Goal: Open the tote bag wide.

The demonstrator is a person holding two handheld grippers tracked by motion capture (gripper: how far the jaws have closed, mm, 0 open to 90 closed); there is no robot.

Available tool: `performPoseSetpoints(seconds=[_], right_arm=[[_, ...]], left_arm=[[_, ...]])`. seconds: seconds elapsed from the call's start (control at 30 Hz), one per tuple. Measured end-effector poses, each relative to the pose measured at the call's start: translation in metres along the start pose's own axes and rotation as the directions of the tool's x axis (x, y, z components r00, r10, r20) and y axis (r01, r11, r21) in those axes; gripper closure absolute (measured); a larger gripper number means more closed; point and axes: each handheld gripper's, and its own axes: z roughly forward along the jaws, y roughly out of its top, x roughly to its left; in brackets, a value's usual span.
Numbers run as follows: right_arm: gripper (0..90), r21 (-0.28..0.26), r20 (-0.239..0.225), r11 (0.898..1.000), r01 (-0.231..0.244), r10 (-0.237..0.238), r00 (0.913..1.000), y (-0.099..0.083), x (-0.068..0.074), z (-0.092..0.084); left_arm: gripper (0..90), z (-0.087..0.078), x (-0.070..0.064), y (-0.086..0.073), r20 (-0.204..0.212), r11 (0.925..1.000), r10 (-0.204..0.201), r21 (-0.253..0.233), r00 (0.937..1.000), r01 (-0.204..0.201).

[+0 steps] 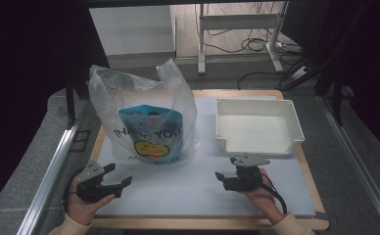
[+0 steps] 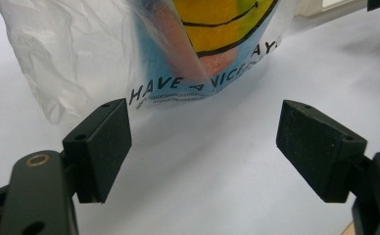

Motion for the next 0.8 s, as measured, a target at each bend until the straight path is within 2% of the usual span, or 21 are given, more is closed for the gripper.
performPoseSetpoints(seconds=[0.4, 0.67, 0.8], right_arm=[[21.9, 0.015, 0.007, 1.0, 0.005, -0.005, 1.0, 0.0, 0.001, 0.002], [21.9, 0.017, 0.015, 1.0, 0.002, -0.003, 0.9999, 0.0, 0.001, 0.002], [21.9, 0.02, 0.017, 1.0, 0.004, -0.005, 0.9998, 0.0, 0.001, 0.002]], left_arm=[[20.9, -0.01, 0.001, 0.009, 0.007, 0.9998, -0.004, -0.018, 1.0, 0.005], [21.1, -0.02, 0.008, 0.018, 0.009, 0.9988, -0.031, -0.038, 0.9995, 0.031], [21.1, -0.021, 0.009, 0.023, 0.009, 0.9987, -0.029, -0.041, 0.9995, 0.029]])
